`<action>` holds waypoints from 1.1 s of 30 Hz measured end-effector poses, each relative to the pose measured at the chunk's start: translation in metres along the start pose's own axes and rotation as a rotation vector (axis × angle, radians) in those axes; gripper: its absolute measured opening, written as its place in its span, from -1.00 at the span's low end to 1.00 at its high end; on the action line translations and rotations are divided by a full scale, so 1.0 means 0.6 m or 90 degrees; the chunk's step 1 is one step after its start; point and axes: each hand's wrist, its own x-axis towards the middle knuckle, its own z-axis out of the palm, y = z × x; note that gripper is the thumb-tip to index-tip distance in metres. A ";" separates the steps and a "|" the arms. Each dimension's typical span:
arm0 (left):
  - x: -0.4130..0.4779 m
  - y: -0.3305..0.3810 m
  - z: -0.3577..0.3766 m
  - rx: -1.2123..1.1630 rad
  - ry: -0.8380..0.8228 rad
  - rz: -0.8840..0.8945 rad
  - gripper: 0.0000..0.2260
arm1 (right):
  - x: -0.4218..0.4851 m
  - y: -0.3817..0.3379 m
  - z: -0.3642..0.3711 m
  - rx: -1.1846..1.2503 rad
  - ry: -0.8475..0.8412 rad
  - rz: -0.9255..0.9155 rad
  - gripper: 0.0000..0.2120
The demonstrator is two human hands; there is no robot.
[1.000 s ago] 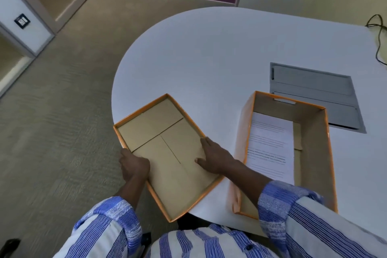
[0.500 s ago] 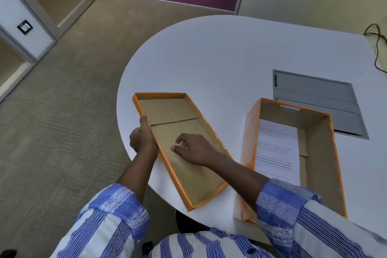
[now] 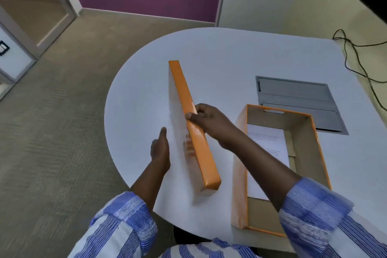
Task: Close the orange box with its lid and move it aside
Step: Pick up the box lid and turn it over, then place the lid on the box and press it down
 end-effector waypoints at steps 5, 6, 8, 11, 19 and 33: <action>-0.012 -0.038 0.011 -0.098 -0.215 -0.121 -0.43 | -0.028 0.017 -0.077 0.164 -0.017 0.049 -0.64; -0.014 -0.038 0.017 -0.111 -0.245 -0.116 -0.45 | -0.035 0.027 -0.092 0.177 -0.001 0.058 -0.65; -0.021 -0.039 0.031 -0.078 -0.257 -0.088 -0.49 | -0.051 0.050 -0.123 0.197 0.065 0.071 -0.65; -0.027 -0.035 0.057 0.040 -0.220 0.008 -0.62 | -0.079 0.088 -0.177 0.129 0.188 0.074 -0.69; -0.120 -0.013 0.169 0.265 -0.242 0.251 -0.42 | -0.195 0.165 -0.292 -0.120 0.405 0.145 -0.67; -0.198 -0.121 0.295 0.509 -0.226 0.303 0.12 | -0.312 0.346 -0.385 -0.275 0.407 0.263 -0.45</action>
